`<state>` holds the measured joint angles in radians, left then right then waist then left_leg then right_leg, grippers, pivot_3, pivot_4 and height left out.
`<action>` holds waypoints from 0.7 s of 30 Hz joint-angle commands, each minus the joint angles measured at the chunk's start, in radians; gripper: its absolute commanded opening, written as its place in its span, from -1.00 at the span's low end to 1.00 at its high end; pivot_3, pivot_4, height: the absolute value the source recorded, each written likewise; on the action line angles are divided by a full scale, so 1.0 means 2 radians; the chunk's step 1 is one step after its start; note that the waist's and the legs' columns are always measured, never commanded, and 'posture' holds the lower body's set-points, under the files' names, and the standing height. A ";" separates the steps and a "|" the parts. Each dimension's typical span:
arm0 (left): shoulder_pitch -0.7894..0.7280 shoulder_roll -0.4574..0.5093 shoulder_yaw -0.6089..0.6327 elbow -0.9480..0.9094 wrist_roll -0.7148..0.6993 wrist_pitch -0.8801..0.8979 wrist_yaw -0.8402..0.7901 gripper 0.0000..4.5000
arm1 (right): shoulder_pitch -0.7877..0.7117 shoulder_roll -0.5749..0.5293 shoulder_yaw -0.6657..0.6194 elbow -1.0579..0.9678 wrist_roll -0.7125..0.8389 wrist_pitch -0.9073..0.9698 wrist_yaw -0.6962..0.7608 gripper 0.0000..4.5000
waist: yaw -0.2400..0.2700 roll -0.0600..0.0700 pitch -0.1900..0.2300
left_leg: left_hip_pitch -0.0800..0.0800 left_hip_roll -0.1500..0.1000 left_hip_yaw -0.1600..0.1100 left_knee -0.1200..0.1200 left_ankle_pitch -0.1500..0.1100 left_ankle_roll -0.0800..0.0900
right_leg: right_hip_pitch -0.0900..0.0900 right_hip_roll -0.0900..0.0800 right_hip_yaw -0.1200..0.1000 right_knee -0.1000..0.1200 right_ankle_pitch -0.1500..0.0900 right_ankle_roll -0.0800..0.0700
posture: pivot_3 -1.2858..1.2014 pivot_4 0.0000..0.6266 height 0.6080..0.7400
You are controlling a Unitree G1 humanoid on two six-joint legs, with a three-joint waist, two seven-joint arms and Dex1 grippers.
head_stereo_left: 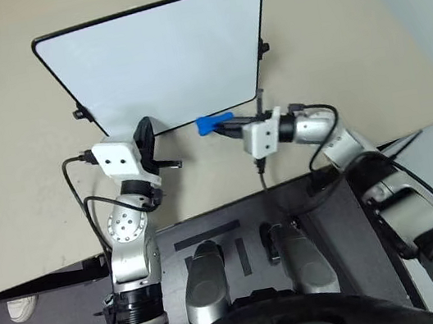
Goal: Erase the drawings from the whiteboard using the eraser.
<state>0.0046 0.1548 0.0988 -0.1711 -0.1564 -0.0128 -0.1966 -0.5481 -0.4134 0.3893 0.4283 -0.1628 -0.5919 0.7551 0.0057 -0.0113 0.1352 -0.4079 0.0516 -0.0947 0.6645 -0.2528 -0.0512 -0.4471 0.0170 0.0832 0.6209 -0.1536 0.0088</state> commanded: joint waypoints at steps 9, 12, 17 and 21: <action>-0.019 0.015 0.001 -0.006 -0.010 0.005 -0.023 -1.00 | 0.090 -0.048 -0.052 -0.174 0.089 0.183 0.046 -0.08 | -0.002 0.000 0.000 | 0.004 0.000 0.000 0.000 0.000 0.000 | 0.005 0.001 0.000 -0.001 0.000 0.001 | 0.03 -0.52 1.00; -0.022 0.019 0.004 -0.004 -0.012 0.008 -0.026 -1.00 | 0.093 -0.042 -0.062 -0.194 0.090 0.194 0.030 0.40 | -0.002 0.000 0.000 | 0.004 -0.001 0.000 0.000 0.000 0.001 | 0.005 0.001 0.000 -0.001 0.000 0.001 | 0.03 -0.52 1.00; -0.023 0.022 0.004 -0.016 -0.010 0.018 -0.025 -1.00 | 0.098 -0.033 -0.096 -0.218 0.099 0.208 -0.002 0.86 | -0.001 0.000 0.000 | 0.004 -0.001 0.000 0.000 0.000 0.001 | 0.005 0.000 0.000 -0.002 0.000 0.002 | 0.03 -0.52 1.00; -0.005 0.027 0.008 -0.026 -0.013 0.026 -0.031 -1.00 | 0.119 -0.024 -0.116 -0.237 0.113 0.234 -0.020 0.86 | -0.001 0.000 0.000 | 0.004 -0.001 0.000 0.000 0.000 0.001 | 0.005 0.000 0.000 -0.003 0.000 0.002 | 0.03 -0.52 1.00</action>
<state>-0.0119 0.2004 0.1020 -0.1786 -0.1720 0.0354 -0.2550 -0.3221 -0.4699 0.1855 -0.0014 0.0388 -0.1399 0.7396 0.0047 -0.0116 0.1354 -0.3997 0.0499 -0.0949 0.6650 -0.2523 -0.0492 -0.4362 0.0177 0.0837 0.6153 -0.1541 0.0130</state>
